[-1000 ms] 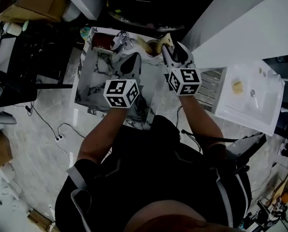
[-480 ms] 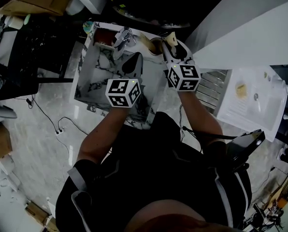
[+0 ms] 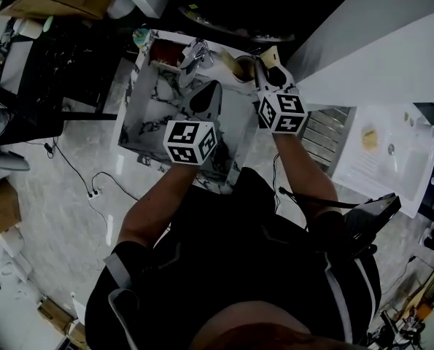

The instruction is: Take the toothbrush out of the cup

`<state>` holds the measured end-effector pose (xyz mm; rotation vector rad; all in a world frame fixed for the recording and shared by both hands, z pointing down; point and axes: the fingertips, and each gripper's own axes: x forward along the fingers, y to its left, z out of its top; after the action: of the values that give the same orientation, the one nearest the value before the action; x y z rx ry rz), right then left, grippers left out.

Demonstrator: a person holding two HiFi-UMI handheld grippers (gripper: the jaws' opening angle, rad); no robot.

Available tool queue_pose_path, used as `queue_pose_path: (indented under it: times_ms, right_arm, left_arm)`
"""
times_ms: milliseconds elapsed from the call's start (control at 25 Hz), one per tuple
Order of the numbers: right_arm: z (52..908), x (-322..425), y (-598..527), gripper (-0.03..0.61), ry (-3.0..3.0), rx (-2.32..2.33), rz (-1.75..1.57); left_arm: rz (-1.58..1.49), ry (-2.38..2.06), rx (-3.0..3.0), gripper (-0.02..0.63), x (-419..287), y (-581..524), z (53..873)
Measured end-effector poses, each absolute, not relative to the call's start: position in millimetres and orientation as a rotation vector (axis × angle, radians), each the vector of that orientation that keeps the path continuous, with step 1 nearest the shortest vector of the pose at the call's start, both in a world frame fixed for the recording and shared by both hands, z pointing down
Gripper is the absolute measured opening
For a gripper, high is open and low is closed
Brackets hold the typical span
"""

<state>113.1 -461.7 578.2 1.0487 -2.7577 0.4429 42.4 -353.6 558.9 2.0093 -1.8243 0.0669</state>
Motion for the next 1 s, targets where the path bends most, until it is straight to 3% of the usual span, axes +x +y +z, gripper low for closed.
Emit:
queue_pose_path:
  times_ms: [1000]
  right_arm:
    - [465, 129, -424, 0.051, -2.731, 1.411, 0.278]
  left_arm:
    - [-0.029, -1.575, 2.287, 0.008, 38, -333, 472]
